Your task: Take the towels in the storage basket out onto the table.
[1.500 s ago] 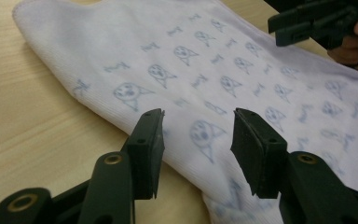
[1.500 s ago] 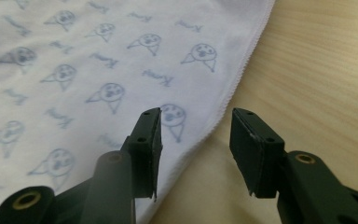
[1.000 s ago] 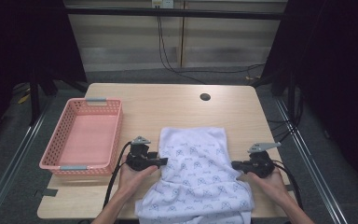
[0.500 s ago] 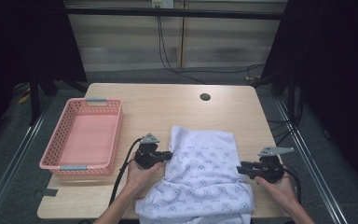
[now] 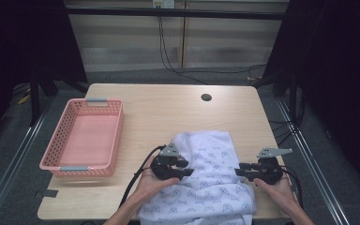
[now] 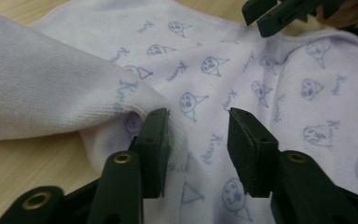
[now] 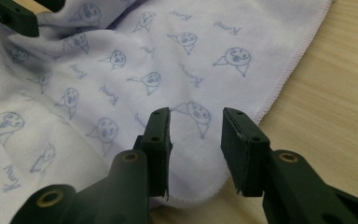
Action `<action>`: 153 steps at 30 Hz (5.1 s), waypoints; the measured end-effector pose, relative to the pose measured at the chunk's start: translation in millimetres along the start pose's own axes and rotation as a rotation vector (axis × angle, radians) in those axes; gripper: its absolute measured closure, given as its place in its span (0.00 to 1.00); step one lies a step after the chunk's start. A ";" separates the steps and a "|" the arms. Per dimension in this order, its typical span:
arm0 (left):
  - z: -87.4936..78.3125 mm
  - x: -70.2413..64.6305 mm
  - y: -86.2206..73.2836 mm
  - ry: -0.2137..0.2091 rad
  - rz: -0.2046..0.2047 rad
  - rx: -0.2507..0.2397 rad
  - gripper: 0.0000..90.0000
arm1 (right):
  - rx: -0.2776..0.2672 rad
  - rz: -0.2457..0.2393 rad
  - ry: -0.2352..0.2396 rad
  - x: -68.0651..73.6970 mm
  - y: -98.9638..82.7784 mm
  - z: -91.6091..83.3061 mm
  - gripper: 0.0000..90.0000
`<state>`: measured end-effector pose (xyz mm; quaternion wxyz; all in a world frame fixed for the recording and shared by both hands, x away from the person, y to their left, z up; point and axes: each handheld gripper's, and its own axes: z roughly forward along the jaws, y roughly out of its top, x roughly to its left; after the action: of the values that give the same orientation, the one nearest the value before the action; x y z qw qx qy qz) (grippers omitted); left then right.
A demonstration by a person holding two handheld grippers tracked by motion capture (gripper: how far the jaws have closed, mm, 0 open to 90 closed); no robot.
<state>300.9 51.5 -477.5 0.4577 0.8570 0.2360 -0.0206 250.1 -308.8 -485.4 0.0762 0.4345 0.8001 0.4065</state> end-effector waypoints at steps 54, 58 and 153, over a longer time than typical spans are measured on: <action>10.4 1.0 25.1 -0.013 -0.024 -0.056 0.97 | -0.082 -0.049 -0.049 -22.6 45.9 27.2 0.95; 4.4 10.0 15.8 0.034 -0.082 -0.093 0.84 | -0.135 -0.017 -0.078 -30.2 43.8 4.8 0.95; -37.2 30.5 13.5 0.049 -0.038 -0.135 0.90 | -0.187 0.044 -0.014 -31.0 26.6 -22.2 0.94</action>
<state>327.0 86.4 -453.1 0.5080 0.8198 0.2641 0.0079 275.2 -337.5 -458.9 0.1131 0.4458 0.7482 0.4782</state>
